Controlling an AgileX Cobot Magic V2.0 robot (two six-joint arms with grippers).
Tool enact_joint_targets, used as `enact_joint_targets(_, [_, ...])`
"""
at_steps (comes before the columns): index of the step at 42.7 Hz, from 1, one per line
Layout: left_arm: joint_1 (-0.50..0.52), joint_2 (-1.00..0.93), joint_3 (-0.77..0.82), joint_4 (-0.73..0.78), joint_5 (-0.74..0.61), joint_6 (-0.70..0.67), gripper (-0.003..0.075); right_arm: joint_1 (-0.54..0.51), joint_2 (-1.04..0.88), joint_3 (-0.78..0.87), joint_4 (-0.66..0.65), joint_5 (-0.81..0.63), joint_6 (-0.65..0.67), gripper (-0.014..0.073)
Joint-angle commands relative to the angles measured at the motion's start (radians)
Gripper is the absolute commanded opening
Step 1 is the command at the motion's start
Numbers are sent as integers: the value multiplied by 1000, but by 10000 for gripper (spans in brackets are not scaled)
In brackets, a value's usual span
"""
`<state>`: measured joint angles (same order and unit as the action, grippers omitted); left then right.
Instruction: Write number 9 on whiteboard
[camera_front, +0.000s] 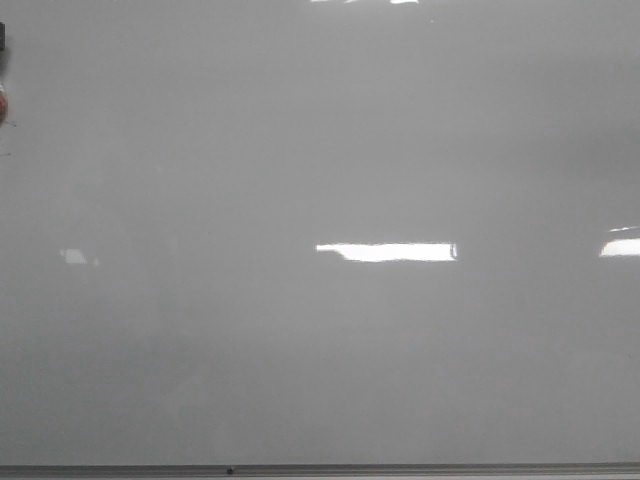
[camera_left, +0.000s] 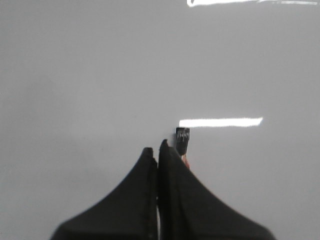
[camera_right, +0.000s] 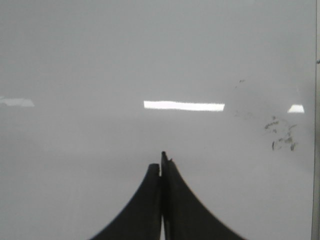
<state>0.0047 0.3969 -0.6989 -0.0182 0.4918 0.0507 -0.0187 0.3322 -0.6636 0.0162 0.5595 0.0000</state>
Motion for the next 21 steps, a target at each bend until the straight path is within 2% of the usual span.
enact_joint_targets(1, [0,44,-29,-9,-29,-7,-19,-1,62,-35,4,-50,0,-69])
enact_joint_targets(7, [0,77,-29,-9,7,-7,-19,-1,107,-35,4,-40,0,-69])
enact_joint_targets(21, [0,111,-29,-9,-10,-7,-19,-1,171,-35,4,-6,-6,-67])
